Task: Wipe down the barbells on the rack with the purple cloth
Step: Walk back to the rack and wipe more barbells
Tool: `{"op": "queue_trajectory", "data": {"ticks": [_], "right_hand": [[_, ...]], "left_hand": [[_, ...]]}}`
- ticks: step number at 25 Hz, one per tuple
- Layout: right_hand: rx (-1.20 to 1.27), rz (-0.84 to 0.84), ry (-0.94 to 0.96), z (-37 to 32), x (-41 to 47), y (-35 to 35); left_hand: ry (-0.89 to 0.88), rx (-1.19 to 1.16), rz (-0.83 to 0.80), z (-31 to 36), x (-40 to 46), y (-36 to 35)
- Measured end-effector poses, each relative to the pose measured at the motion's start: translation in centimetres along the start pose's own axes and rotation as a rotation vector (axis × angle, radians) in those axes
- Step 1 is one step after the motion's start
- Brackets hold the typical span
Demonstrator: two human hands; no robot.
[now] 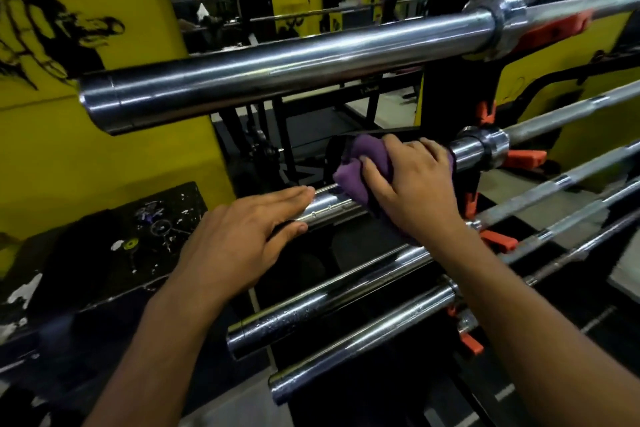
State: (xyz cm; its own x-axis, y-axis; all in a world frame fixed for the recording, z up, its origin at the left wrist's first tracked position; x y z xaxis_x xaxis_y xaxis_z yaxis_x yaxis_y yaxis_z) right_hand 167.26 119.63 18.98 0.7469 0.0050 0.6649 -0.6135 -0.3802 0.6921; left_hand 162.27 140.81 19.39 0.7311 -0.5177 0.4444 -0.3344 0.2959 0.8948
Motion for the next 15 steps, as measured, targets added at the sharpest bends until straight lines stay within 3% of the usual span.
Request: {"op": "queue_trajectory", "data": {"ticks": [3,8,10,12,15], "right_hand": [[0.014,-0.086,-0.012,-0.4,2.2,0.1],[0.287,0.026,0.191,1.5,-6.0,1.5],[0.476,0.0,0.101,3.1,-9.0,2.1],[0.73,-0.039,-0.119,4.9,-11.1,2.3],[1.051,-0.209,-0.394,6.0,-13.4,1.7]], "left_hand": [[0.016,-0.01,-0.007,-0.3,0.1,0.3],[-0.051,-0.005,0.044,0.2,-0.2,0.4],[-0.041,0.048,0.047,0.2,-0.3,0.3],[-0.115,0.106,0.145,1.7,-0.7,0.6],[-0.335,-0.061,0.151,8.5,-1.7,-1.7]]}}
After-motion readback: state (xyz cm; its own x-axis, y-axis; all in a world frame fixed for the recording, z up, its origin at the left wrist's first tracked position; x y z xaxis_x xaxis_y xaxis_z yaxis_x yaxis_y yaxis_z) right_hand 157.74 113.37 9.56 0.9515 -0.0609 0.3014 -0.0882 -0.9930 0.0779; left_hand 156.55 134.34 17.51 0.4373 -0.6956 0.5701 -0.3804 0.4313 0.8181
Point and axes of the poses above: each hand's wrist, its own x-axis towards the middle knuckle, its own y-axis out of the back of the hand, z = x × y, the point moved 7 cm from there along x, towards the middle knuckle, and after that the axes turned 3 degrees about -y, right-handed, at the moved point
